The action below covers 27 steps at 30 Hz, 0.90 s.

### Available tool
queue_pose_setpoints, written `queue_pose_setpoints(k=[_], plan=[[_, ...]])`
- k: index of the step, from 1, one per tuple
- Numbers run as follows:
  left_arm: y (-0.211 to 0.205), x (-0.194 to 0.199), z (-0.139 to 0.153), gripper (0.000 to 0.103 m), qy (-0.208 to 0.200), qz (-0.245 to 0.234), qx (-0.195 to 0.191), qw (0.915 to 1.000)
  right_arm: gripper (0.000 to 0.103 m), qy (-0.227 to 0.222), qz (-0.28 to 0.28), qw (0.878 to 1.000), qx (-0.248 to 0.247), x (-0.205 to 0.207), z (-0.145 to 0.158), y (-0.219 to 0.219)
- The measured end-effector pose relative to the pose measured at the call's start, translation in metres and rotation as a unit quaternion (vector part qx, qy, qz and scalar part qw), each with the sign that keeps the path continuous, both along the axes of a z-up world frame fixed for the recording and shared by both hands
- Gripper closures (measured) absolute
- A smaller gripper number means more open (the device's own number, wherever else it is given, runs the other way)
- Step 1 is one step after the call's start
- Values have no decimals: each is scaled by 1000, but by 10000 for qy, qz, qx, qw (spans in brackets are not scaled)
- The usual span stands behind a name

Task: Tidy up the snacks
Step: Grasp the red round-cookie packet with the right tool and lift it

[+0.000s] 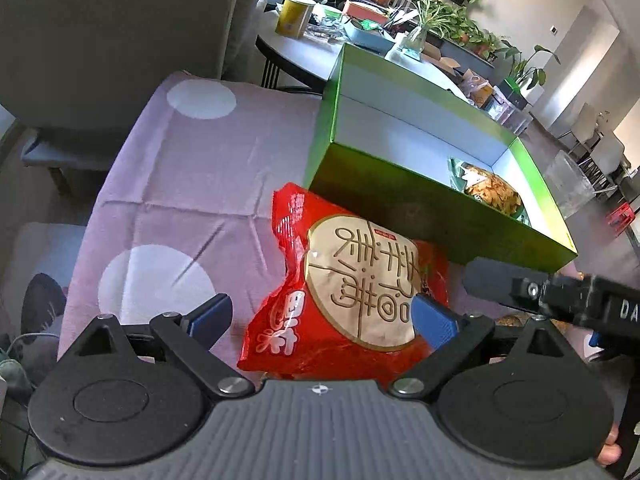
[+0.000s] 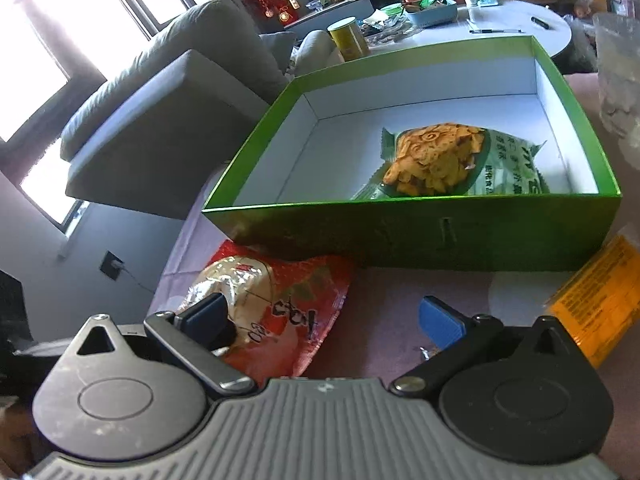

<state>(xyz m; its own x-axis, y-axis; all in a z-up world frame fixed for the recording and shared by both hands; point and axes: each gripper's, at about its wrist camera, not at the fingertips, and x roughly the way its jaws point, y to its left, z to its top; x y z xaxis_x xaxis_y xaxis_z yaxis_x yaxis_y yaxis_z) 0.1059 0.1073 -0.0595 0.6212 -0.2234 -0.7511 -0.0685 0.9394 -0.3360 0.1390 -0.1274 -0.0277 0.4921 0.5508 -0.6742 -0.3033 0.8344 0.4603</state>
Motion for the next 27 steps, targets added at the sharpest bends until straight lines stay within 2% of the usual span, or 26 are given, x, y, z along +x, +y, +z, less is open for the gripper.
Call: queue_pose_setpoints(k=[7,16,22,27], plan=[[-4,1,-4,7,93,-250,-158,9995,11,-160,-205,9997,-36,2,0,5],[-25,2,-5,5,59,-611,1,9981,11,468,134,9986,183,14,-13,15],[-40,0,-5,6,2,-878,126,9961,11,477,429,9979,109,13,-12,25],[-43,-6,2,6,-124,-888,66,9959,26,255,441,9987,-100,5,-7,24]])
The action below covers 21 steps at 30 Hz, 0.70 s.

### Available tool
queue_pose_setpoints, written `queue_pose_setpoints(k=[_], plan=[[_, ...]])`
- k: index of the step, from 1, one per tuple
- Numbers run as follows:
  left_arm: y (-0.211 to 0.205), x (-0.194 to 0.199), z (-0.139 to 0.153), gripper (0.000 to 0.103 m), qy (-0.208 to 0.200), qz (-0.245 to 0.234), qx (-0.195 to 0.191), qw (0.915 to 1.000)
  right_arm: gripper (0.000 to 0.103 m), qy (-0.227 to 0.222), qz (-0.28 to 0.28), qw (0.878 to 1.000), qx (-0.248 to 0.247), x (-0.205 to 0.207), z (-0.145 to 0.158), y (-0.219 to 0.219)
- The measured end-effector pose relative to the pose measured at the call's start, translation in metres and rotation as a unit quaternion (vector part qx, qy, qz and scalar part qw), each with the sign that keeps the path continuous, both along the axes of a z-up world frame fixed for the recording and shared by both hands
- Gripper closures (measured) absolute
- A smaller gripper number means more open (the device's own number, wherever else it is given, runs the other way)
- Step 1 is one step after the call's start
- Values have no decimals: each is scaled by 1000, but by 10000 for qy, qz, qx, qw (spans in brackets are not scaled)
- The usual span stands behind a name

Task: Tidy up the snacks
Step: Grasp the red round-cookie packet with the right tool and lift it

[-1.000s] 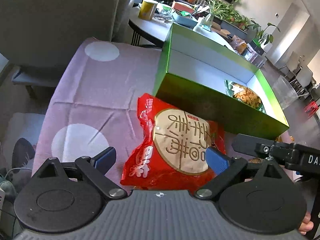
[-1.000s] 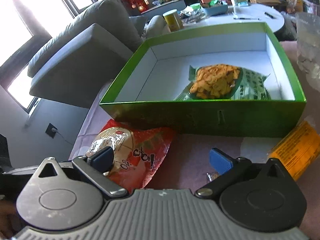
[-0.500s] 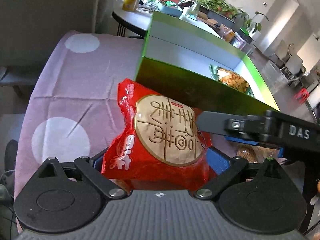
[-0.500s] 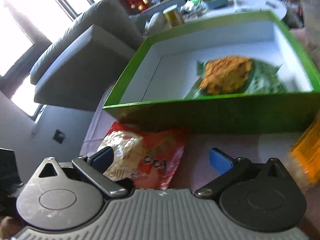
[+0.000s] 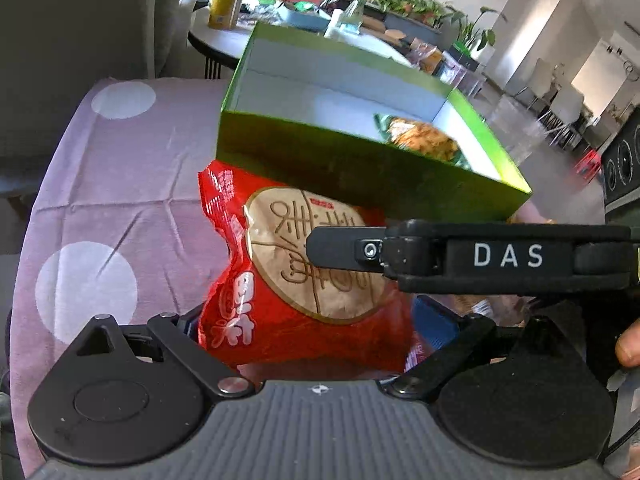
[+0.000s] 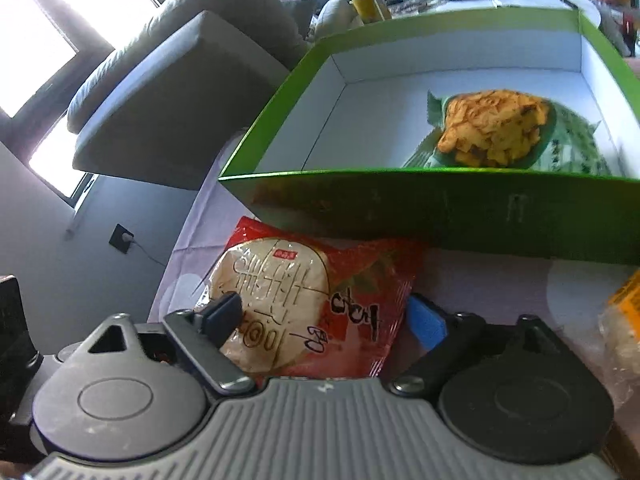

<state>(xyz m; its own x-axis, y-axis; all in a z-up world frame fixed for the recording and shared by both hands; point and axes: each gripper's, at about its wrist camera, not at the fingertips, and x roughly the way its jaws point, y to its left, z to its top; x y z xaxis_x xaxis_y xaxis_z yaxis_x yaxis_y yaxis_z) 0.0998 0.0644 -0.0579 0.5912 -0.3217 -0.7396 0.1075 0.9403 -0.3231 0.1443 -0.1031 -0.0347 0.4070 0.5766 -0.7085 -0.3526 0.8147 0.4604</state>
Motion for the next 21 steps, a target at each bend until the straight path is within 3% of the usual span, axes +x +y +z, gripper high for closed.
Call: queue_pose_setpoints(k=[5,6,8,14,17,21], plan=[[-9,-9,14,8,-121,-185,-154,9996,31,-142,145,9998,36,-7,11,-2],[-12,-11,15,8,-99,-194,-123,9997,37,-155,185,9997,73,-9,12,-2],[-15,-13,15,8,-119,-219,-50,9997,37,11,267,9992,313,-10,12,-4],[-6,-19,16,9,-68,117,-8,9999,38,-128,-153,9998,98,-13,18,-22],[3,-17,14,8,-22,323,31,9995,34,161,-500,9986,70,-1,9,-36],[3,-10,6,8,117,319,206,9992,20,415,-464,9980,145,9,-2,-38]])
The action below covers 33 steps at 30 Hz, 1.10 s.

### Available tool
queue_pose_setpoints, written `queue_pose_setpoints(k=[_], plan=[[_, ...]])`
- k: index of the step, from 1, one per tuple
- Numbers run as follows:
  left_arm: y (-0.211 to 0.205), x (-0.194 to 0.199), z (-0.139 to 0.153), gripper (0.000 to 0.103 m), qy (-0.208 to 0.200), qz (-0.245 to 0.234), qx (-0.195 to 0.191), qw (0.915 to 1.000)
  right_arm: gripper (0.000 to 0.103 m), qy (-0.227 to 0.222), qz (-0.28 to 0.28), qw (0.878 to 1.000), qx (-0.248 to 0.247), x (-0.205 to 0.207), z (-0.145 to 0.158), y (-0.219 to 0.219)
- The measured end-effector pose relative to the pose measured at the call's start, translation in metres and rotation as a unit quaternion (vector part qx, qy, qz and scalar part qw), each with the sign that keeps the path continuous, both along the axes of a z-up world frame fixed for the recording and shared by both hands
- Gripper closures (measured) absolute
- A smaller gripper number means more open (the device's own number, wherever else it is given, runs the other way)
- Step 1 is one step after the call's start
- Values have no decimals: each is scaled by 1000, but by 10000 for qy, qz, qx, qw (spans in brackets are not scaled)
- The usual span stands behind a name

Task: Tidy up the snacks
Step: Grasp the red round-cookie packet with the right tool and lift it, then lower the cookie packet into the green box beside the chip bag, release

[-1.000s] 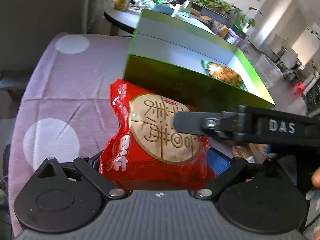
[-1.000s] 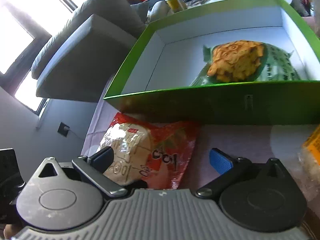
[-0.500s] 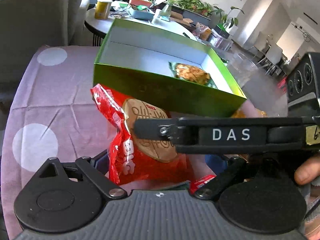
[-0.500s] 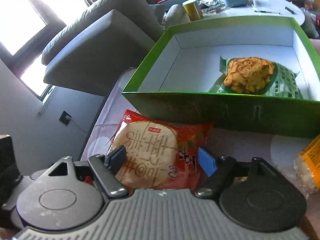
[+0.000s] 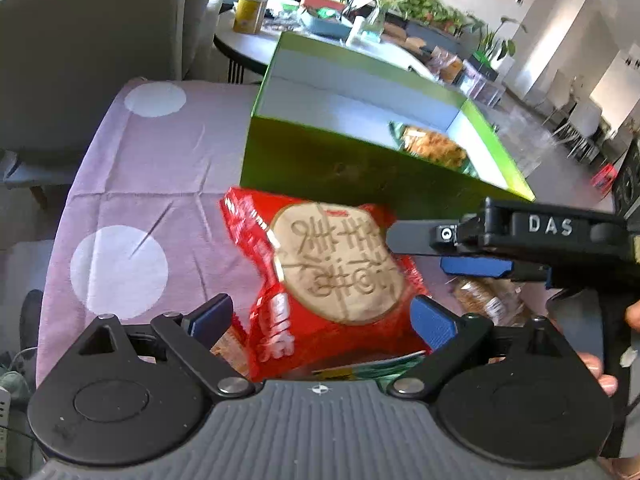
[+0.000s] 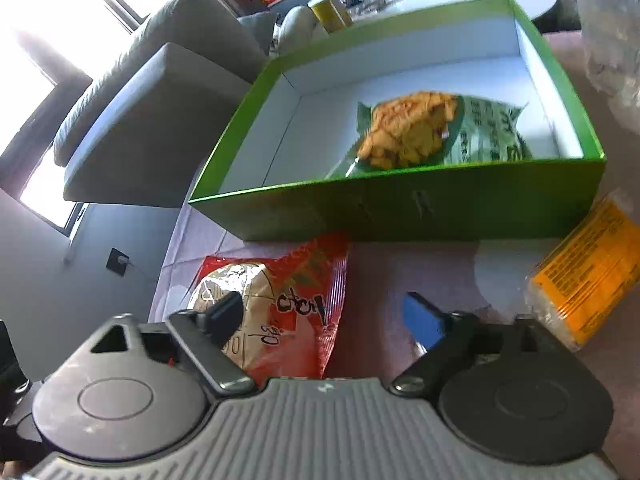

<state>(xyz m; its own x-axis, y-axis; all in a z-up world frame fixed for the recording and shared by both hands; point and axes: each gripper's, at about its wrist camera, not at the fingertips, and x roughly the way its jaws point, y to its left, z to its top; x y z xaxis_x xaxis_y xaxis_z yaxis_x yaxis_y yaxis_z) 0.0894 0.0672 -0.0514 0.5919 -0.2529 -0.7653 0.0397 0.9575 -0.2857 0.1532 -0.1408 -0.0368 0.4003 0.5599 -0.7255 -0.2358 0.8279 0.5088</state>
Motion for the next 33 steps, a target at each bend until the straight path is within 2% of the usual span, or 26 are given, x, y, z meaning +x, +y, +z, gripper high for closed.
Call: queue_pose_setpoints(k=[4,9,11,13,14,15,18,28,33], plan=[[-9,6,-4,7,7,-134,249,9996,14,153,231,9996,32,5,-7,12],[-18,10,-11,7,123,-392,108,9991,11,39,479,9988,-86,8,-6,28],[-23,9,-12,5,116,-412,185,9989,16,32,686,9976,-42,6,-6,34],[-21,8,-11,5,140,-414,8,9990,20,-173,834,9960,-259,0,-5,42],[-20,7,-10,5,124,-371,-105,9992,26,-267,910,9950,-319,-2,-5,44],[-19,4,-7,5,77,-342,-147,9993,35,-252,985,9947,-180,-4,-5,43],[-22,-4,2,5,-45,-368,-34,9993,42,-216,986,9949,19,-9,2,37],[-34,-22,51,5,-670,-515,17,9964,43,-943,983,9906,156,-32,50,24],[-43,-9,75,5,-913,-648,106,9937,43,-1323,923,9866,237,-27,71,19]])
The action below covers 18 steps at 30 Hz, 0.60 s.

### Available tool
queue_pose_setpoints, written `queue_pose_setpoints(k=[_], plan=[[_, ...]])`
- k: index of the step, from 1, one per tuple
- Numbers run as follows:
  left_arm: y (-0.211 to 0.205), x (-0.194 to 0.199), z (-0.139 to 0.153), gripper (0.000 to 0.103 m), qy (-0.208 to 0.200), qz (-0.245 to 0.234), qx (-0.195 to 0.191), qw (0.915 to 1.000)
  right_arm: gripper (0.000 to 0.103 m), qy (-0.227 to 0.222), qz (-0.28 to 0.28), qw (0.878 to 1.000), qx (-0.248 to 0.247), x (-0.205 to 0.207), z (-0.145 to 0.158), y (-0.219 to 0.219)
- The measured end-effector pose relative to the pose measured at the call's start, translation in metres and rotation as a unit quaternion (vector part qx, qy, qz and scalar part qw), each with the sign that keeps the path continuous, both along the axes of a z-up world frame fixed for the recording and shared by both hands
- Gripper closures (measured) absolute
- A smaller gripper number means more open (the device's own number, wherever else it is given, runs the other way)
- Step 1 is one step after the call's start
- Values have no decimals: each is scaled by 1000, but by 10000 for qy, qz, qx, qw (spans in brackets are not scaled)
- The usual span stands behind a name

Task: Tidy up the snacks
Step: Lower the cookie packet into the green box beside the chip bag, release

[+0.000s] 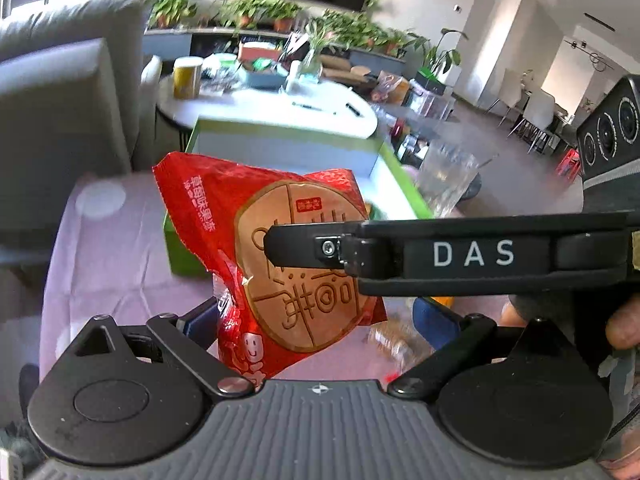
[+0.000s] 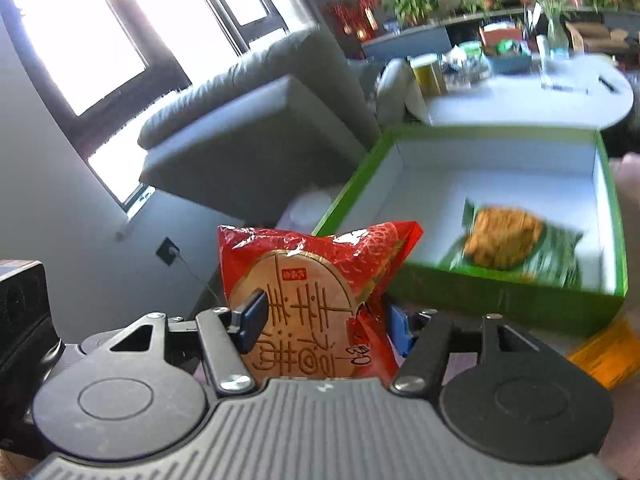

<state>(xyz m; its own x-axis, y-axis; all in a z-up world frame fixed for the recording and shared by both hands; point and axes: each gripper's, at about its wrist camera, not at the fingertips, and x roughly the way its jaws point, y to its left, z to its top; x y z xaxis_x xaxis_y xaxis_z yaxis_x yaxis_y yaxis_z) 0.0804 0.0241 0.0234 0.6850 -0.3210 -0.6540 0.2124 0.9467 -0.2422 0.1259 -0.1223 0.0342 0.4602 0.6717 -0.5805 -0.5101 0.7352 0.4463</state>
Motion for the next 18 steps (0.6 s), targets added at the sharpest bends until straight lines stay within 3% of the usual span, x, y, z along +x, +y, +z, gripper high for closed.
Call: queue_pose_setpoints(k=[9,18], plan=[[-11,47,35,5,-284,-75,241,9993,43,-284,-165,9992,223,45,26,-9],[-14,84,26,5,-118,-181,441,9988,43,-188,-329,9986,374,78,17,-13]])
